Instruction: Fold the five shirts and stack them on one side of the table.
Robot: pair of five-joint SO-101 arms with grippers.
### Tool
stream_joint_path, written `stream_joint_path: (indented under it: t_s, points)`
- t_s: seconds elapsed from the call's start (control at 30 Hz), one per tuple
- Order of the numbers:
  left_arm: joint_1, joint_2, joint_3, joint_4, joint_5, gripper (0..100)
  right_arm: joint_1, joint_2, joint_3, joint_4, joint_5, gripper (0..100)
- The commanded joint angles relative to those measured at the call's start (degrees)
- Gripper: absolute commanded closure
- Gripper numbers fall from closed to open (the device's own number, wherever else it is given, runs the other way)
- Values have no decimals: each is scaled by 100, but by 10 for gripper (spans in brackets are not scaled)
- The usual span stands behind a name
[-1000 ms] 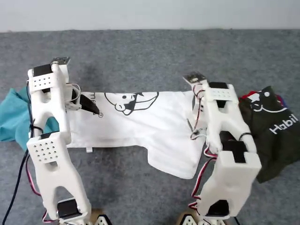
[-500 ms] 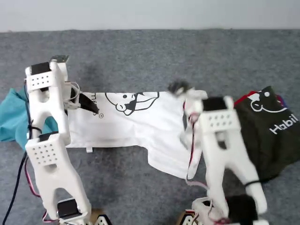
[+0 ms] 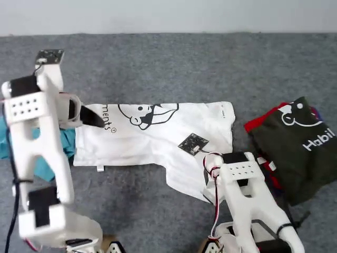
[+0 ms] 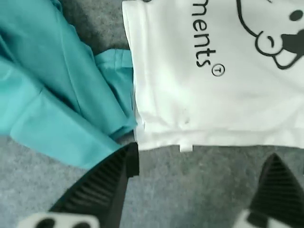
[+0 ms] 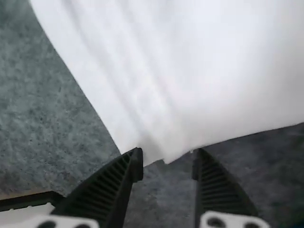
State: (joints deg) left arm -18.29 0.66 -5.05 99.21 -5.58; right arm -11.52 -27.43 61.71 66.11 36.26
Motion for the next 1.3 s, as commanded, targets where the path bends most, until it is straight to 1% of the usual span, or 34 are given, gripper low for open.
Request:
stream_joint_path:
  t_s: [0.0, 0.13, 0.23, 0.33, 0.37, 0.4, 0.6, 0.87, 0.93, 1.1, 1.27]
  points:
    - [44, -747, 593, 123, 35, 622, -57, -154, -149, -40, 62, 902]
    - [35, -1152, 1332, 123, 53, 622, -57, -154, -44, -127, 70, 883]
    - [53, -1451, 1710, 114, 26, 633, -48, -154, 167, -479, 70, 907]
    - [70, -1679, 1763, 114, 26, 637, -48, -154, 220, -637, 70, 985]
    - [62, -1723, 1771, 114, 26, 637, -48, -154, 211, -637, 70, 994]
    - [53, -1741, 1771, 114, 26, 637, -48, -154, 176, -611, 70, 982]
    - [70, -1741, 1780, 105, 26, 637, -57, -154, -440, -171, 62, 987]
    - [70, -1732, 1780, 105, 18, 637, -48, -154, -905, -180, 44, 987]
    - [70, -1732, 1868, 44, 18, 637, -48, -154, -1029, -198, -123, 987]
    - [70, -1741, 2484, -492, 18, 636, -48, -101, -1073, -681, -431, 987]
    - [70, -1741, 2677, -686, 18, 636, -48, -92, -1090, -1226, -677, 987]
